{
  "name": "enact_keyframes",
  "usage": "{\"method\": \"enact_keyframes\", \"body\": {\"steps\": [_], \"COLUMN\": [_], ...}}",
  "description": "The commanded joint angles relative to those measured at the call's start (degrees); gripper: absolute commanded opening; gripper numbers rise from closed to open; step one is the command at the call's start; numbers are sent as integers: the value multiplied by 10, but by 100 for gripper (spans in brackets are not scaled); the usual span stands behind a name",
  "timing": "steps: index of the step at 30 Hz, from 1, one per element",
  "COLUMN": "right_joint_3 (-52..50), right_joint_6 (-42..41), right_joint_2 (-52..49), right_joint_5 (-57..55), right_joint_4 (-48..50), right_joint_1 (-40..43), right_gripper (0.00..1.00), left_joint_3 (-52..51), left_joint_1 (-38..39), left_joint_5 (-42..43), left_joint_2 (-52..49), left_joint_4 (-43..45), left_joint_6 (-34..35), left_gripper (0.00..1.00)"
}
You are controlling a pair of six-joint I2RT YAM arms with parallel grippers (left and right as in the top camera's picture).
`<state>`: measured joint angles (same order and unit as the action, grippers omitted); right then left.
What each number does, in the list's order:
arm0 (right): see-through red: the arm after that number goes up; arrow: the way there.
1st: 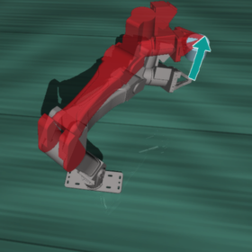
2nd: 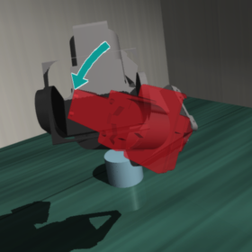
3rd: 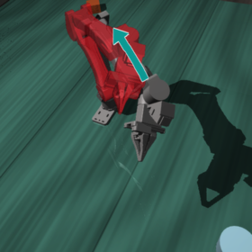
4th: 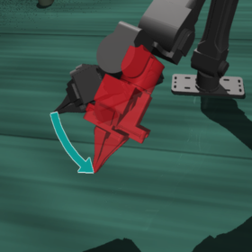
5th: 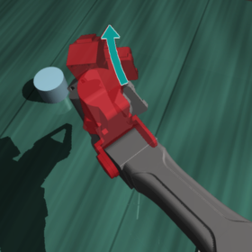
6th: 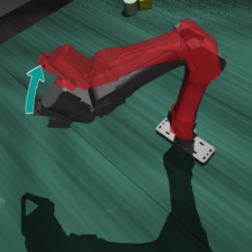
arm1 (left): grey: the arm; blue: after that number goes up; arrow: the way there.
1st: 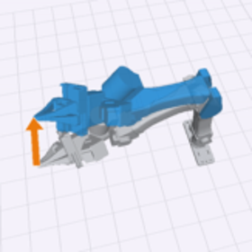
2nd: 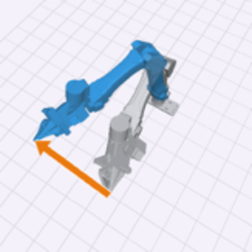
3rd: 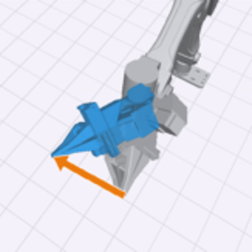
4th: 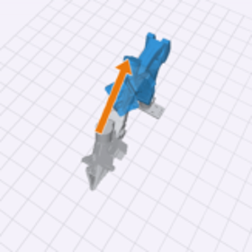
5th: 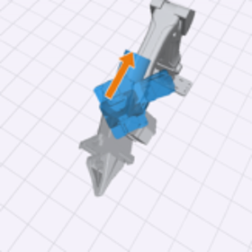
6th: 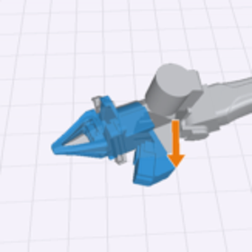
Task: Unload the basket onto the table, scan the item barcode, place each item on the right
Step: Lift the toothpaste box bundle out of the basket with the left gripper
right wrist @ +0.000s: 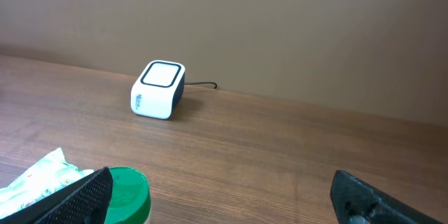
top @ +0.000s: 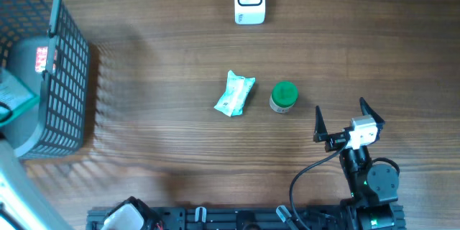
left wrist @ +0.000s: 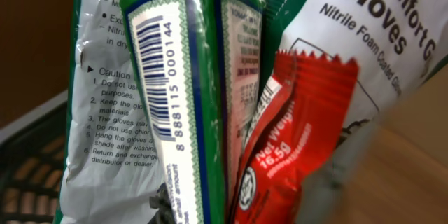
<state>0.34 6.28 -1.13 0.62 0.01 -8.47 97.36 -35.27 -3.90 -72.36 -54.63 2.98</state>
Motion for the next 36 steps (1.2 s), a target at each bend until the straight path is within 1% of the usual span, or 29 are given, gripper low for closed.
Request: {"method": "enact_keyframes", "body": {"steps": [1, 5, 7, 11, 15, 19, 23, 27, 30, 33, 36], "right_joint_3": [0, 0, 0, 0, 0, 0, 0, 0, 0, 0, 0], "right_joint_6": [-3, -3, -3, -3, -3, -3, -3, -3, -3, -3, -3], "right_joint_2": [-1, -1, -1, -1, -1, -1, -1, -1, -1, -1, -1], "right_joint_5": [3, 3, 3, 3, 3, 3, 3, 3, 3, 3, 3], "right_joint_4": [3, 3, 3, 3, 3, 3, 3, 3, 3, 3, 3], "right_joint_1": [0, 0, 0, 0, 0, 0, 0, 0, 0, 0, 0], "right_gripper": [100, 100, 100, 100, 100, 100, 100, 100, 100, 100, 100], "left_joint_3": [5, 5, 5, 5, 3, -8, -19, -23, -24, -25, -26], "left_joint_1": [96, 215, 274, 378, 455, 510, 532, 530, 530, 531, 531], "left_joint_5": [15, 15, 15, 15, 14, 6, -24, -24, -24, -12, 26], "left_joint_2": [35, 38, 30, -2, -51, -109, -175, -224, -253, -279, -303], "left_joint_4": [-32, -98, -127, -159, -172, -174, -173, -166, -162, -154, -149], "left_joint_6": [59, 112, 127, 132, 142, 142, 142, 144, 165, 176, 190], "left_gripper": [4, 4, 4, 4, 4, 4, 4, 4, 4, 4, 4]}}
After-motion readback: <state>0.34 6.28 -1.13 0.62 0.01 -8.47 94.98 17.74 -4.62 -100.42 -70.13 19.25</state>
